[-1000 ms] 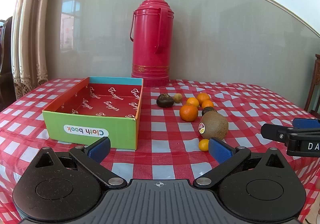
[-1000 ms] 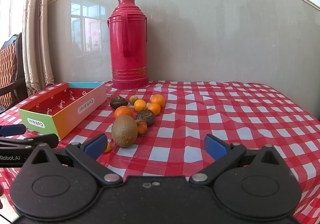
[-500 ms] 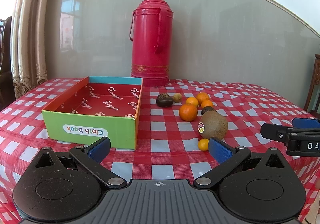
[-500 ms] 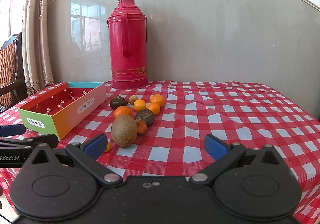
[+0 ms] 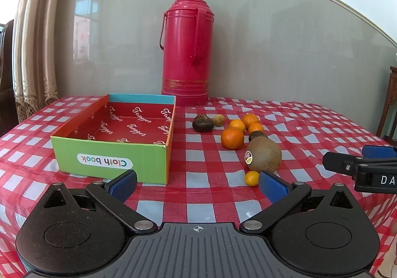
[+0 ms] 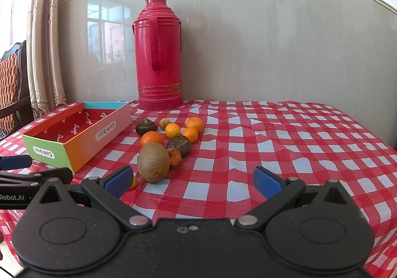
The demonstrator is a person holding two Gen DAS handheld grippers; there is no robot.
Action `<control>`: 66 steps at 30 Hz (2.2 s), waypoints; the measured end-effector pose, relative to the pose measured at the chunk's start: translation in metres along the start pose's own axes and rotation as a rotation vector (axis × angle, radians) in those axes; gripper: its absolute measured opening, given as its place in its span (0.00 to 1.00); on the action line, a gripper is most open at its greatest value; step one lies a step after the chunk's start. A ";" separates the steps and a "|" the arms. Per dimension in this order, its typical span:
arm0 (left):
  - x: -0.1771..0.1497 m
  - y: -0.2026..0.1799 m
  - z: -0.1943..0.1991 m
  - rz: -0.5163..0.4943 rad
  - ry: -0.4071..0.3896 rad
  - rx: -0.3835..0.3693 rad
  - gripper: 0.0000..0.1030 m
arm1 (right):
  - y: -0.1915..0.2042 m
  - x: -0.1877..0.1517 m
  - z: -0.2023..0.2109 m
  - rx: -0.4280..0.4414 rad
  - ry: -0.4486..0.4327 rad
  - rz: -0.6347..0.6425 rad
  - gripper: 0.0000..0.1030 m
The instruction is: Organize fruits
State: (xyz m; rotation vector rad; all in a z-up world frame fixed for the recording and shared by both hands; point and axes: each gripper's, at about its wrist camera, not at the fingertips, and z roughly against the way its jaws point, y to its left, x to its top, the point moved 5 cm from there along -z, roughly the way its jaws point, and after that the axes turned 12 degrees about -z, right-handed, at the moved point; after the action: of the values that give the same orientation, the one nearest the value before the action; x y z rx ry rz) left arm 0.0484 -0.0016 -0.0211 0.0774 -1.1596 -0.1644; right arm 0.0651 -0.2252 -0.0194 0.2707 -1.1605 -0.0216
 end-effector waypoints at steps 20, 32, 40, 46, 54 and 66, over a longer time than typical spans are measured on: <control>-0.001 -0.001 -0.001 -0.001 0.002 -0.004 1.00 | 0.000 0.000 0.000 -0.001 0.000 -0.001 0.95; 0.000 -0.002 -0.003 -0.003 0.003 -0.006 1.00 | 0.000 0.000 0.000 -0.001 0.000 -0.001 0.95; -0.002 -0.001 -0.003 0.018 0.018 -0.011 1.00 | 0.000 0.000 0.000 -0.006 -0.001 0.002 0.95; -0.001 -0.007 -0.014 0.028 0.050 -0.007 1.00 | -0.012 0.006 -0.006 -0.041 -0.002 -0.046 0.95; 0.008 -0.033 -0.043 -0.016 0.062 -0.077 0.99 | -0.026 0.016 -0.033 -0.114 0.011 -0.066 0.95; 0.012 -0.065 -0.081 -0.098 0.128 -0.124 0.54 | -0.053 0.023 -0.051 -0.138 0.014 -0.172 0.95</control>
State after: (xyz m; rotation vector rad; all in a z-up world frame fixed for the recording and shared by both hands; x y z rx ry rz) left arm 0.1216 -0.0698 -0.0515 0.0340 -1.0157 -0.3132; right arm 0.1268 -0.2701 -0.0294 0.2469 -1.1134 -0.2496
